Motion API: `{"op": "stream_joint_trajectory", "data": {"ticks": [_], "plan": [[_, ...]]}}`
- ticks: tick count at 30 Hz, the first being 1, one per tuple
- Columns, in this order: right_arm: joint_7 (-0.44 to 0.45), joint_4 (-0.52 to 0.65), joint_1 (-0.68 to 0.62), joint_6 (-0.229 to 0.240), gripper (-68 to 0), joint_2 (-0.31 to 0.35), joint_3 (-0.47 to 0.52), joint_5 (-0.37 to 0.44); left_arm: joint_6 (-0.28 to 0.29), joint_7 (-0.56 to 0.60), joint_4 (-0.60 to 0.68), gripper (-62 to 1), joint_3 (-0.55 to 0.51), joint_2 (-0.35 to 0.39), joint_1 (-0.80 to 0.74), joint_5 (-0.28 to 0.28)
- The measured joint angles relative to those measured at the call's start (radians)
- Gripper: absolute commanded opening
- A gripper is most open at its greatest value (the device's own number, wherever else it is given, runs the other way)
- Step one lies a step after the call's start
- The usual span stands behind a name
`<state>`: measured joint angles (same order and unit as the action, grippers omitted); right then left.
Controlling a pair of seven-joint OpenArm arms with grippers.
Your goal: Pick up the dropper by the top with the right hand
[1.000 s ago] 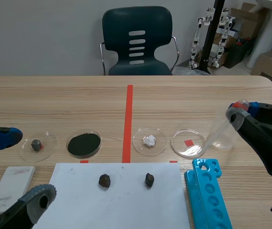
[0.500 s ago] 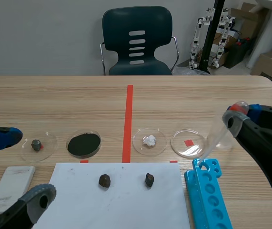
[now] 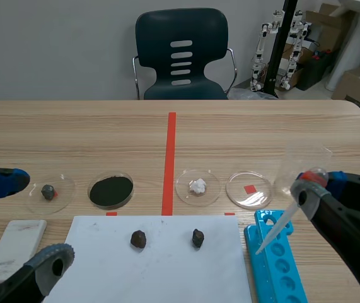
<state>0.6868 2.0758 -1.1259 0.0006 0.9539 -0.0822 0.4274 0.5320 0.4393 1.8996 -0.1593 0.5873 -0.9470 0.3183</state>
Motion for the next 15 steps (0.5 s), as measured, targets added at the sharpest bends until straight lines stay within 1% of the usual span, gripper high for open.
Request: {"op": "stream_joint_trajectory", "data": {"ticks": [15], "plan": [[0.019,0.0,0.001,-0.001,-66.6,0.0,0.0,0.0,0.0,0.0,0.0,1.4,0.0,0.0,0.0,0.0]]}}
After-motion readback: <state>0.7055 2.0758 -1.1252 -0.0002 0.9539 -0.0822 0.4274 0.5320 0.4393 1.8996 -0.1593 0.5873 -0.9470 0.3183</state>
